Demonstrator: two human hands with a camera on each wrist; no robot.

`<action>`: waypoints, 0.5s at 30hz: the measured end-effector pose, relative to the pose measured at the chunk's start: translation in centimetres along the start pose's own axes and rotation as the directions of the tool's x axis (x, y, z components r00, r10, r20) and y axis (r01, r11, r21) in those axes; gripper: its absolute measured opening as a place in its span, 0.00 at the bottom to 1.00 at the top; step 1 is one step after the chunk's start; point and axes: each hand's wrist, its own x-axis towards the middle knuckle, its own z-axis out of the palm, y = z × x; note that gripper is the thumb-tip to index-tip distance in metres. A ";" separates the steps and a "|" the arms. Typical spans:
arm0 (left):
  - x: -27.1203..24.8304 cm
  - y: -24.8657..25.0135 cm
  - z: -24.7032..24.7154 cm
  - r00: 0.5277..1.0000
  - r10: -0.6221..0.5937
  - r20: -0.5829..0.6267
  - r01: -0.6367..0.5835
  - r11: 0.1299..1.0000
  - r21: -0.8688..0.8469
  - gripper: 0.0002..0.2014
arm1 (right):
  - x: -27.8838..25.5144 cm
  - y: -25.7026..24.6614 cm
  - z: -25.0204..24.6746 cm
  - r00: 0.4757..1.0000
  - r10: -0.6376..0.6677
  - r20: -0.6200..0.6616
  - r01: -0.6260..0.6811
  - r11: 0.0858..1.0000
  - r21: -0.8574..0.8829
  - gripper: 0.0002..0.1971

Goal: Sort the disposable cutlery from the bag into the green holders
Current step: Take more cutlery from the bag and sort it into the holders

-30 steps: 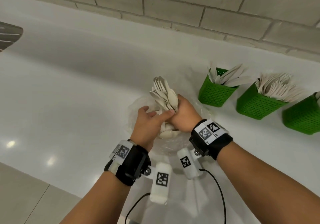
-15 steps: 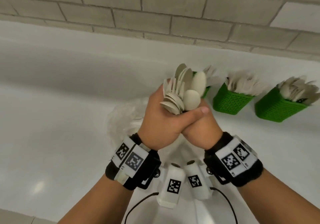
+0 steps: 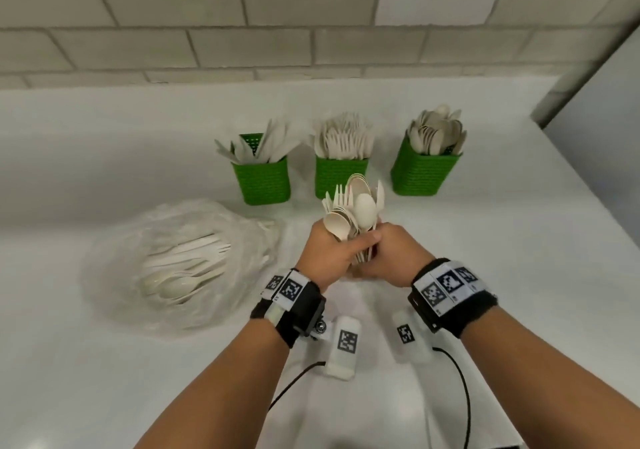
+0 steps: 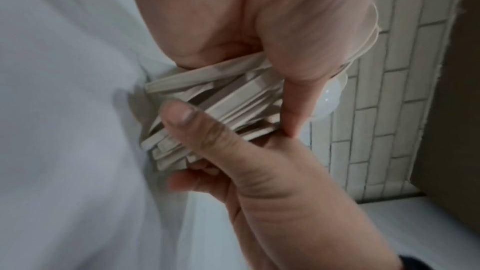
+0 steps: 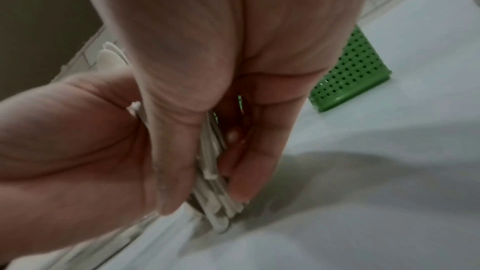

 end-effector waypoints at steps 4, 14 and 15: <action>0.5 -0.2 1.1 0.997 -0.030 -0.070 0.026 0.999 -0.045 0.10 | -1.1 1.6 -0.5 0.998 -0.043 0.051 0.032 0.980 0.196 0.16; 0.5 2.1 3.1 1.000 -0.019 0.019 0.023 0.971 -0.237 0.16 | -2.0 2.4 -5.6 0.968 -0.028 -0.251 0.159 0.840 0.519 0.13; 0.4 2.2 3.5 0.999 -0.019 0.051 0.030 0.971 -0.236 0.17 | -1.9 2.2 -6.1 0.961 -0.065 -0.267 0.197 0.841 0.503 0.10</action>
